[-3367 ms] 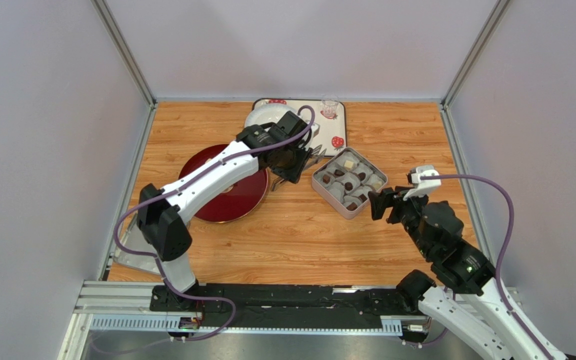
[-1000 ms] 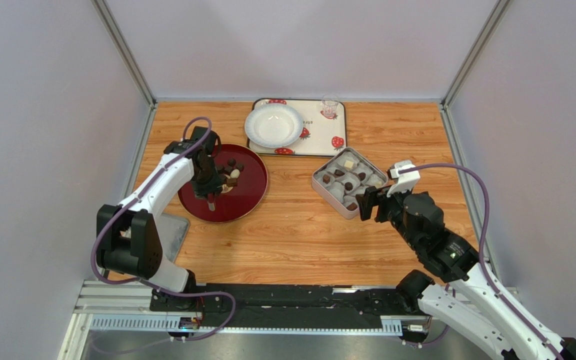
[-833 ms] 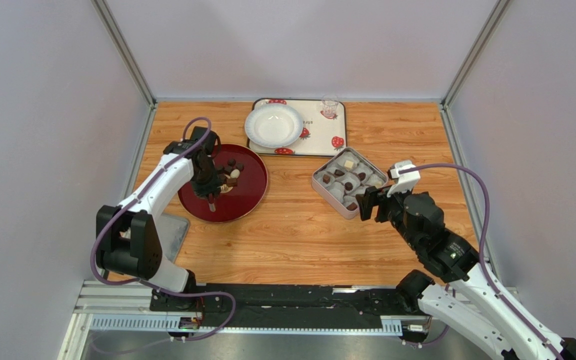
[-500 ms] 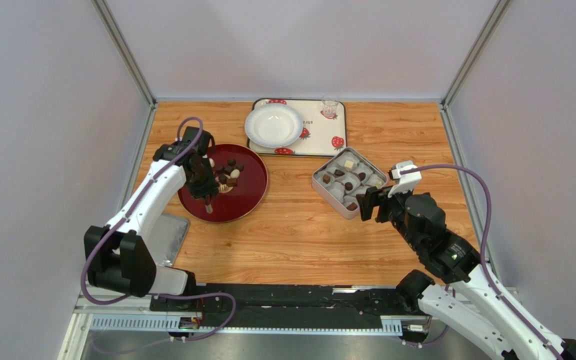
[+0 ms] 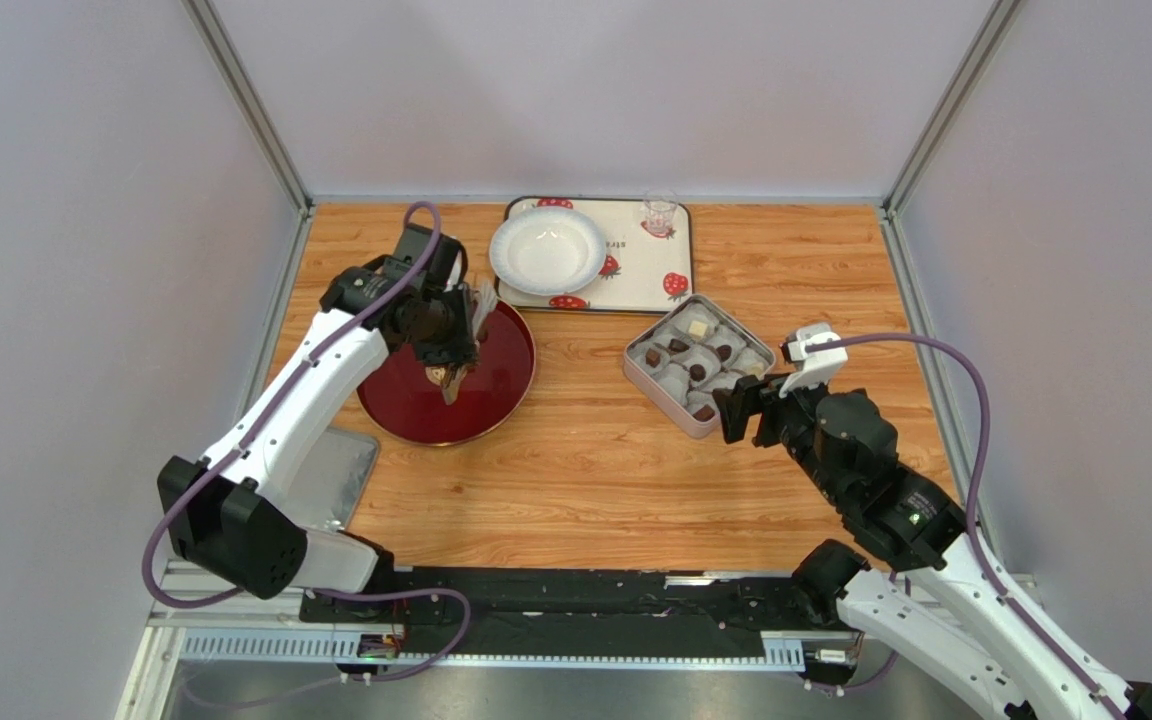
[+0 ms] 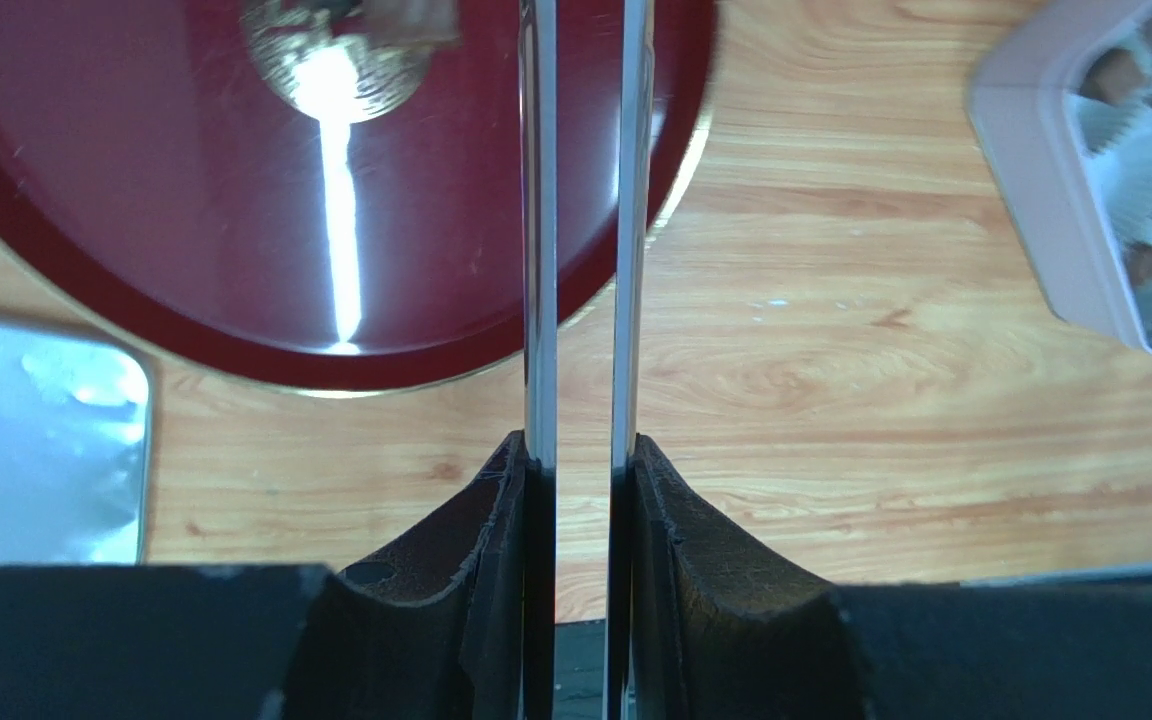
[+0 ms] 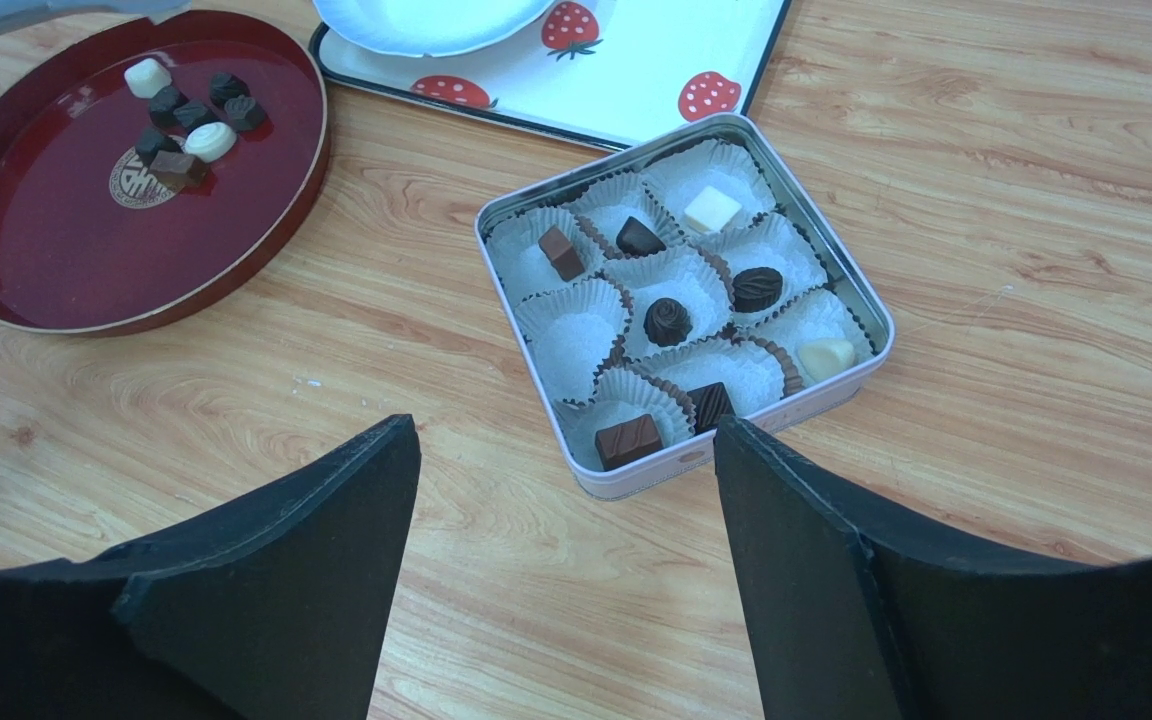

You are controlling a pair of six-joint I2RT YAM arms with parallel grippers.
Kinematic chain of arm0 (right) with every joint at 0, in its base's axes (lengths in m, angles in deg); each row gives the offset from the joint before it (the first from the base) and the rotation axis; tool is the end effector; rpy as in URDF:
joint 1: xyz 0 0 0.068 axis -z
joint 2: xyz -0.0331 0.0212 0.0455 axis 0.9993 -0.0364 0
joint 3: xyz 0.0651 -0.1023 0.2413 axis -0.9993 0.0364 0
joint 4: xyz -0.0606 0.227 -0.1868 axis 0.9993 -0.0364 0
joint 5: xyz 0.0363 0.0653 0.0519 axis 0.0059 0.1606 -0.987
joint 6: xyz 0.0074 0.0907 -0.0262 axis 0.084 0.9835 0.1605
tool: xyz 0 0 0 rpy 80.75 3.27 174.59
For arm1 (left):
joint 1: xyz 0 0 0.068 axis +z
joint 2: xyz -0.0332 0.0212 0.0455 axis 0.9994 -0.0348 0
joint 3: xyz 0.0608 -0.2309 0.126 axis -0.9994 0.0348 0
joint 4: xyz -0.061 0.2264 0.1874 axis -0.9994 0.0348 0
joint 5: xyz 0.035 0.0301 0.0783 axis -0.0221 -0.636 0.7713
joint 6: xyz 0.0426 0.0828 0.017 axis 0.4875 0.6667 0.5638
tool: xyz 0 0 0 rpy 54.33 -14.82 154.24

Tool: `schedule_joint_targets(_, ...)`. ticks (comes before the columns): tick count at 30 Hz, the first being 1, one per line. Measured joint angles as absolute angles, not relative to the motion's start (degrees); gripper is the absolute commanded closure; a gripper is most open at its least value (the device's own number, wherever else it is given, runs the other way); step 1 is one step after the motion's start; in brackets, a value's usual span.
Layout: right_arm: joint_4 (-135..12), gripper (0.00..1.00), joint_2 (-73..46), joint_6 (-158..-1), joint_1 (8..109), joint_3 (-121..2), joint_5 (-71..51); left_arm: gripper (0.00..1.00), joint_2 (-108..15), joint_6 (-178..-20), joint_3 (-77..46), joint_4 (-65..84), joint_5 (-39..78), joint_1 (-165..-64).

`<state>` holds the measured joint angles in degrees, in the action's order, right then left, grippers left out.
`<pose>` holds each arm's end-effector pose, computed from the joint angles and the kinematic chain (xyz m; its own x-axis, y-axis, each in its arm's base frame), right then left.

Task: Pack the chocolate

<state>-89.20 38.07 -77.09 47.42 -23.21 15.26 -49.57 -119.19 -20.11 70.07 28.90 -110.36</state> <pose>0.1781 0.1173 0.2994 -0.3032 -0.0600 -0.9510 -0.3509 0.9349 0.0529 0.3103 -0.1255 0.2840 -0.8753 -0.2144 -0.4335 -0.1119 0.9618 -0.2497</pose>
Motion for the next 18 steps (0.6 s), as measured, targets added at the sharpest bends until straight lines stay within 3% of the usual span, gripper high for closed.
schedule_joint_targets(18,-89.1,0.24,38.7,-77.1,47.2,-23.2,15.2,0.71,-67.1,-109.8,-35.8,68.2,22.3,-134.2)
